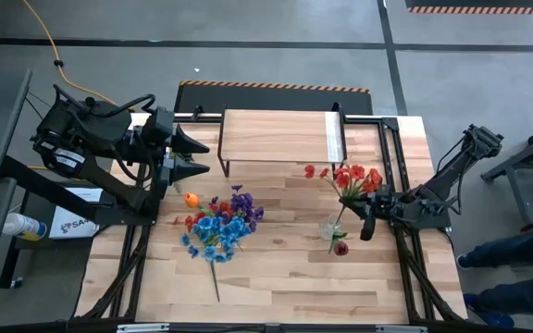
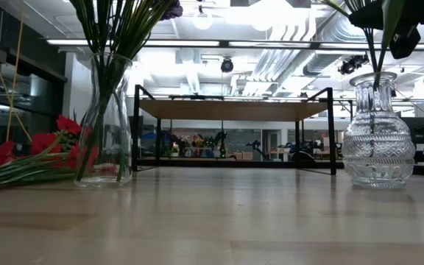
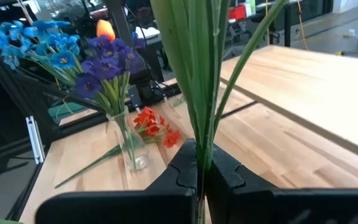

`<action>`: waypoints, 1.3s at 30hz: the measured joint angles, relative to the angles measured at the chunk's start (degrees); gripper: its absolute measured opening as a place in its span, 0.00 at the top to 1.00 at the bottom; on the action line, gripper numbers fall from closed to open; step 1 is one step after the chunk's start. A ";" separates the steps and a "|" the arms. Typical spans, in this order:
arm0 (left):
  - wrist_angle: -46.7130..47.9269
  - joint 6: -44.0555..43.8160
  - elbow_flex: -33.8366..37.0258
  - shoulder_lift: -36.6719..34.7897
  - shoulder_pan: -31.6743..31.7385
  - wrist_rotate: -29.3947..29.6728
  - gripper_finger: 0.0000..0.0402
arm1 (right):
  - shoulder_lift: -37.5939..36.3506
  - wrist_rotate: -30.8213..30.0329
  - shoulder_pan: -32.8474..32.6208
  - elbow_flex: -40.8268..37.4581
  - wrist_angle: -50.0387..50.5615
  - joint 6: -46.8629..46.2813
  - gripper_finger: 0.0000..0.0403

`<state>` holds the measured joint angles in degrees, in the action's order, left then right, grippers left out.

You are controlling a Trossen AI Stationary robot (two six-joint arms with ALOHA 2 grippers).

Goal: Pick and place flowers into a vace then onto a shelf
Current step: Put the right red flower into the right transparent flower vase

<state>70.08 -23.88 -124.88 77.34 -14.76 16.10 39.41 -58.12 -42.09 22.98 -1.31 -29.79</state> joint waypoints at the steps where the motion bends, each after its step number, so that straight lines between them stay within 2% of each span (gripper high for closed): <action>1: 0.00 0.00 0.00 0.00 0.00 0.00 0.34 | 0.01 0.15 0.00 0.00 0.57 -0.56 1.00; 7: 0.02 0.00 0.00 0.00 0.00 0.02 0.34 | 0.01 0.62 0.00 0.00 2.09 -2.73 0.99; 25: 0.11 0.50 0.00 0.00 0.00 0.04 0.34 | 0.01 4.62 -0.02 0.00 1.91 -3.06 0.85; 39: 0.11 0.63 0.00 0.00 0.00 0.04 0.34 | -0.08 9.62 -0.02 0.28 1.45 -2.92 0.67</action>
<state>70.19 -23.24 -124.88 77.34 -14.76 16.14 39.33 -48.50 -42.11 23.27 0.14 -32.71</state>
